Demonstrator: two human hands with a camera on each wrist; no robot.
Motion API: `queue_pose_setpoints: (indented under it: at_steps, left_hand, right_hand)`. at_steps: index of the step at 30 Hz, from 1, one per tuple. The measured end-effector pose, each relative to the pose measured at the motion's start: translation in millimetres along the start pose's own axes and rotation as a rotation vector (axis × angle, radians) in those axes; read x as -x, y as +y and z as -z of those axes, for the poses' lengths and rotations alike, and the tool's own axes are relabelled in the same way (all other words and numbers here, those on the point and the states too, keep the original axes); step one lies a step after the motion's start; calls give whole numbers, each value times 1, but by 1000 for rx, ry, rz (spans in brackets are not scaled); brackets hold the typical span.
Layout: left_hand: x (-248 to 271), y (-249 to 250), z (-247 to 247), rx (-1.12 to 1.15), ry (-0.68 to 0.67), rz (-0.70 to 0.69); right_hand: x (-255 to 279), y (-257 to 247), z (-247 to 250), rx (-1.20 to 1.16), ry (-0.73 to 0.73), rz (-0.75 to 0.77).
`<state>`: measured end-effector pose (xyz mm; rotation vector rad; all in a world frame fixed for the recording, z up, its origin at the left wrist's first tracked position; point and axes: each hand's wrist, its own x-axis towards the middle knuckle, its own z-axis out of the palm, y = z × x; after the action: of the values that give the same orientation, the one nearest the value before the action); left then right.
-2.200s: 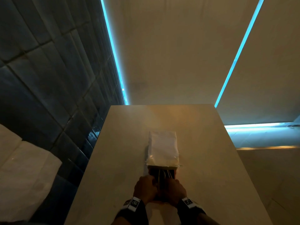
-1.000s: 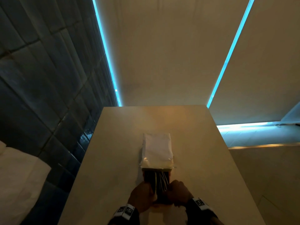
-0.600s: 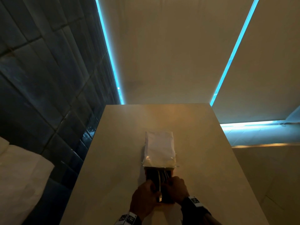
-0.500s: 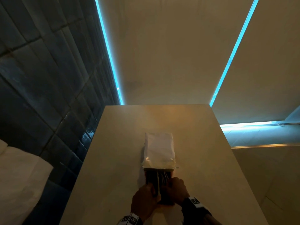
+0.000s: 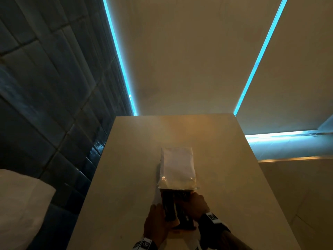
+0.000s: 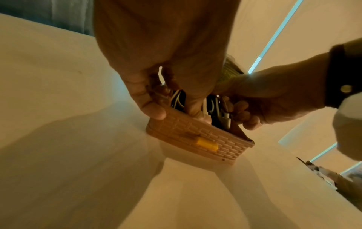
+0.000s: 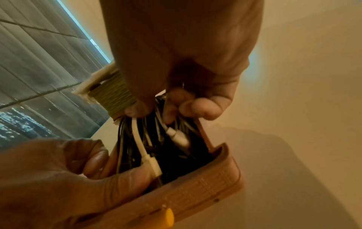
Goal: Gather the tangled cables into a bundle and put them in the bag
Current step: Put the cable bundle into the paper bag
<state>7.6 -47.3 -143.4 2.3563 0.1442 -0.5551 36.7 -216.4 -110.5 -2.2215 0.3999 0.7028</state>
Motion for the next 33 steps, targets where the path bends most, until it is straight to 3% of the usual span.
queue_pose_setpoints:
  at_steps: [6, 9, 15, 25, 33]
  left_hand:
    - [-10, 6, -3, -25, 32, -40]
    - [-13, 6, -1, 5, 54, -52]
    - [-18, 0, 3, 64, 43, -56]
    - [-8, -1, 0, 58, 72, -129]
    - [-16, 8, 3, -127, 106, -104]
  right_hand:
    - [-31, 14, -7, 149, 63, -62]
    - [-22, 10, -7, 102, 131, -36]
    - [-5, 17, -2, -93, 93, 50]
    - [7, 28, -10, -316, 53, -195]
    - [12, 20, -20, -290, 150, -121]
